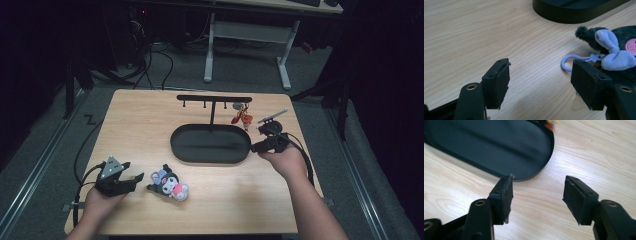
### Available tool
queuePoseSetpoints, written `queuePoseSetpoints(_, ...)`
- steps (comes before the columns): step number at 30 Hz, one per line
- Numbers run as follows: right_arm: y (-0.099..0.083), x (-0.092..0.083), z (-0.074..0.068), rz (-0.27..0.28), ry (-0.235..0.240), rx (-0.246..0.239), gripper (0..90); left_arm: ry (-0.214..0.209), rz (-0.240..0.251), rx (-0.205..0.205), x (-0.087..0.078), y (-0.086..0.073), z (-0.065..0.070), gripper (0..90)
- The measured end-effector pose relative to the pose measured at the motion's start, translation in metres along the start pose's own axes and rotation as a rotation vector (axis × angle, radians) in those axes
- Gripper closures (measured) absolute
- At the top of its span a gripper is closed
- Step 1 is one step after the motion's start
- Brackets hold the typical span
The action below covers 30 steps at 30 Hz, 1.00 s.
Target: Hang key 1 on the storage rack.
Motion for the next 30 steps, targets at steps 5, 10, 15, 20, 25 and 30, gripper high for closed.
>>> queuePoseSetpoints(5, -0.024, 0.004, -0.006, 0.062, 0.011, 0.004, 40.9, 0.0, -0.004, 0.004, 0.0, 0.0, 0.001, 31.7)
queuePoseSetpoints(10, -0.052, 0.017, -0.012, 0.114, -0.002, -0.021, 40.8, -0.002, -0.004, 0.01, 0.0, 0.0, 0.003, 31.7)
queuePoseSetpoints(15, -0.079, 0.032, -0.02, 0.183, 0.009, -0.007, 41.0, -0.006, -0.007, 0.018, 0.001, 0.0, 0.007, 31.7)
queuePoseSetpoints(20, -0.099, 0.04, -0.024, 0.267, -0.016, 0.004, 41.2, -0.015, -0.011, 0.02, 0.001, 0.0, 0.01, 32.0)
queuePoseSetpoints(25, -0.118, 0.04, -0.032, 0.364, 0.011, 0.034, 41.1, -0.029, 0.0, 0.015, -0.001, 0.001, 0.014, 32.3)
queuePoseSetpoints(30, -0.137, 0.033, -0.036, 0.45, -0.023, 0.009, 41.5, -0.038, 0.014, 0.005, -0.004, 0.003, 0.021, 35.3)
Point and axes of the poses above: each handheld gripper's, and its own axes: x roughly forward along the jaws, y roughly out of its top, z roughly to its right, the point moved 6 cm from there along x, roughly forward along the jaws, and after that the axes turned 2 degrees about x, right-handed, at the moved point
